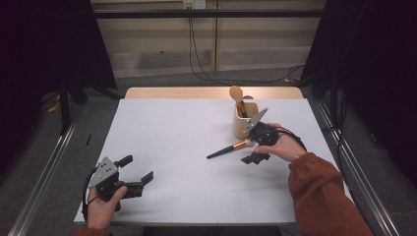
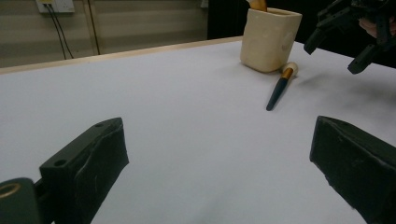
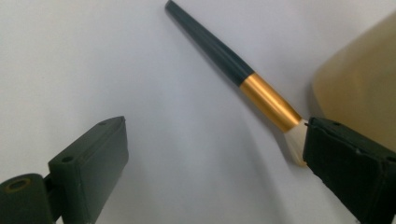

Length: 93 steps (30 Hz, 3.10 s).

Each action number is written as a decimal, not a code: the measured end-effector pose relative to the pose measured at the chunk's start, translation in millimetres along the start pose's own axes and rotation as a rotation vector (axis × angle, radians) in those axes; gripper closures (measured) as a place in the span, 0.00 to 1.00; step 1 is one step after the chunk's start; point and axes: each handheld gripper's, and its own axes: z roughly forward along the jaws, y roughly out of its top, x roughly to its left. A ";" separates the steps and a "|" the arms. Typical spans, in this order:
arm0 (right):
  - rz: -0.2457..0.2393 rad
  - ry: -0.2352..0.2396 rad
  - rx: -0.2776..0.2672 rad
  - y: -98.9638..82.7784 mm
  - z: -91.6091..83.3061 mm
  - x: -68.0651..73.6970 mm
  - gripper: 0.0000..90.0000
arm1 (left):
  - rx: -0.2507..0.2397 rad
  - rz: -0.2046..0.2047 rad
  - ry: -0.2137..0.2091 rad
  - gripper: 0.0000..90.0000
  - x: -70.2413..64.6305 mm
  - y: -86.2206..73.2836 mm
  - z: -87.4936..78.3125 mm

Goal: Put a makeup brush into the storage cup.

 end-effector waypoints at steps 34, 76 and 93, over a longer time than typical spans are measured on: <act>-0.206 -0.032 0.205 33.4 38.2 -10.4 0.32 | 0.014 0.009 -0.019 0.04 -1.0 -0.7 1.4; -0.153 0.059 0.374 31.2 48.7 -25.3 0.78 | 0.015 0.009 -0.022 0.04 -1.3 -1.0 1.7; -0.113 0.056 0.324 30.3 36.5 -24.5 0.79 | 0.015 0.009 -0.020 0.04 -1.2 -1.0 1.6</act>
